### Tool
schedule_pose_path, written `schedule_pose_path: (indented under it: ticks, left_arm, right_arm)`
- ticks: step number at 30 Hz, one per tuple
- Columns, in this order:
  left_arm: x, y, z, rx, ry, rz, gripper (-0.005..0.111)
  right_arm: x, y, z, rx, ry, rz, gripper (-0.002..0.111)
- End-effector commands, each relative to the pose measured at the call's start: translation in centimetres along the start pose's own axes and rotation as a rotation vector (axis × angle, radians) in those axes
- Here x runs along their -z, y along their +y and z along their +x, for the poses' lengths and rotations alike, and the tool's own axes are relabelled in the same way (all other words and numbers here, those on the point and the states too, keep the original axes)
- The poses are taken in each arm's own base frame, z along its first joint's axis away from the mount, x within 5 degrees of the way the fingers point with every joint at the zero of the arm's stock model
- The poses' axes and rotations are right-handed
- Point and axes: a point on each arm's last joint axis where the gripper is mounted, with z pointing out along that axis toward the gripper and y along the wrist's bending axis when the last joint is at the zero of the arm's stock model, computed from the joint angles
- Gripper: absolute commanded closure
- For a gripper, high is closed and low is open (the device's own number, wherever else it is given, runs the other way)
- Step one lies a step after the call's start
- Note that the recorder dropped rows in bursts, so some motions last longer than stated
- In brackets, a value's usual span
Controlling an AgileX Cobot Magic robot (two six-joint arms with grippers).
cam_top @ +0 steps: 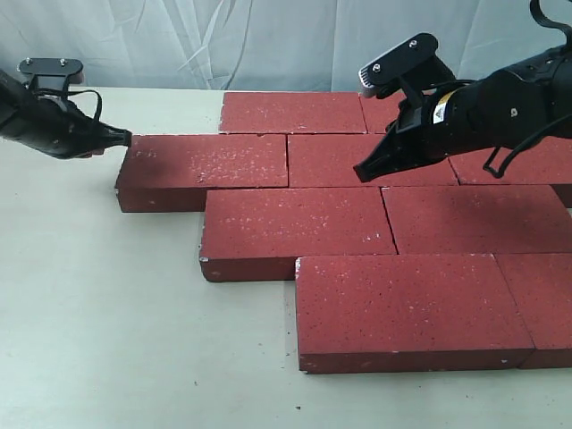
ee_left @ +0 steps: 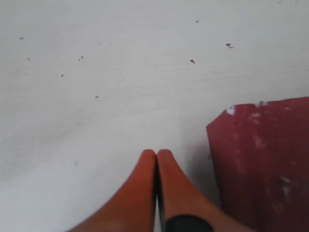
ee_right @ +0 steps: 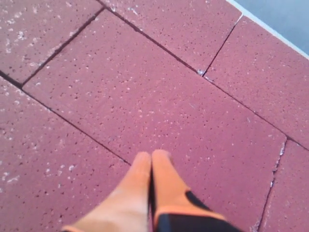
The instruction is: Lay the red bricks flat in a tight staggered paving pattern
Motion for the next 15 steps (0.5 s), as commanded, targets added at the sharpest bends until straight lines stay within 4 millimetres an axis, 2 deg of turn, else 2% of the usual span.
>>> schedule_pose_path:
  ticks: [1,6,9,12,15]
  left_arm:
    - [3.6,-0.9,-1.8,-0.007,-0.014,0.073,0.107]
    - [6.7,-2.7,-4.5,0.094,-0.177,0.093,0.107]
    - [8.1,-3.9,-5.5,0.097,-0.227,0.117,0.107]
    - [9.8,-4.9,-5.6,0.002,-0.196,0.164,0.107]
    - [12.1,-5.1,-5.5,-0.099,-0.150,0.180,0.107]
  right_arm:
    - [0.7,-0.6,-1.5,-0.018,-0.064,0.019,0.109]
    - [2.5,-1.8,-5.0,-0.040,-0.016,0.014,0.109]
    - [4.0,-2.6,-6.2,-0.042,0.084,0.005,0.109]
    - [5.5,-4.1,-6.3,-0.049,0.206,0.018,0.109]
    - [7.0,-6.1,-5.2,-0.093,0.301,0.045,0.109]
